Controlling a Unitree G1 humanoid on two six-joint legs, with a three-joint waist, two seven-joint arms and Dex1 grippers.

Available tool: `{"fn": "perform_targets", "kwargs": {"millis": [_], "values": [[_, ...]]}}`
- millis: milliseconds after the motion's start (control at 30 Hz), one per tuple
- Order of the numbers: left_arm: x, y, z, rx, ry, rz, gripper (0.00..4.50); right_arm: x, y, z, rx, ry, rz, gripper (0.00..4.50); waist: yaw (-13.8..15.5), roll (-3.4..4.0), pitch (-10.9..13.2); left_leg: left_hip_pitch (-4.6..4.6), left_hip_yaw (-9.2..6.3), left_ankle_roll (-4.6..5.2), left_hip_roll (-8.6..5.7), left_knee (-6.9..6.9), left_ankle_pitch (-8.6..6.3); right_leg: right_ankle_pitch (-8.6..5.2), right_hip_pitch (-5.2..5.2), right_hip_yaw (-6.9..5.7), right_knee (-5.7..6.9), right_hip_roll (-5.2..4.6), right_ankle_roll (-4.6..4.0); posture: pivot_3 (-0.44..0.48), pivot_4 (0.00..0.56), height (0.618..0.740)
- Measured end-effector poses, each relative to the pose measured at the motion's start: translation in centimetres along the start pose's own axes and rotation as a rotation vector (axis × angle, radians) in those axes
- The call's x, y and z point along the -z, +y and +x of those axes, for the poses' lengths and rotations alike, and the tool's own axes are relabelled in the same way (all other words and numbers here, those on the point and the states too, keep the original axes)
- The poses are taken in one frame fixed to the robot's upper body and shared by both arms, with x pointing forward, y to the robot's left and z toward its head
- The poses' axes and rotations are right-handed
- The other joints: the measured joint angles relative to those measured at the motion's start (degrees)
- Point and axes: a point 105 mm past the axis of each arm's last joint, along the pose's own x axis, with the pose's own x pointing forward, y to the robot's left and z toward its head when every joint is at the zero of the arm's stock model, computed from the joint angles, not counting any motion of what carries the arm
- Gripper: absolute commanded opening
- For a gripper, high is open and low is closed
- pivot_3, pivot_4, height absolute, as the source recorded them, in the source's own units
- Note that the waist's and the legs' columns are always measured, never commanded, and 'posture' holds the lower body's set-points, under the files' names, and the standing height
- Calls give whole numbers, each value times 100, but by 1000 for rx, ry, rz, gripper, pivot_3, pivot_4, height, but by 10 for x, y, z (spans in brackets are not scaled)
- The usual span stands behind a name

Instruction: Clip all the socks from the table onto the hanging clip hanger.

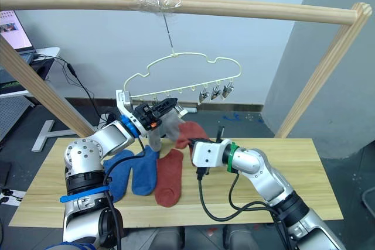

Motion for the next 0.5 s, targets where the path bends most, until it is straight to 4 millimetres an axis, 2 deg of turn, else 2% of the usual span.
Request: {"fn": "perform_targets", "kwargs": {"millis": [500], "values": [[5, -7, -2, 33, 31, -21, 0, 2, -6, 1, 37, -7, 30, 11, 23, 0, 0, -2, 6, -1, -1, 0, 1, 0, -2, 1, -1, -6, -2, 215, 135, 740]]}}
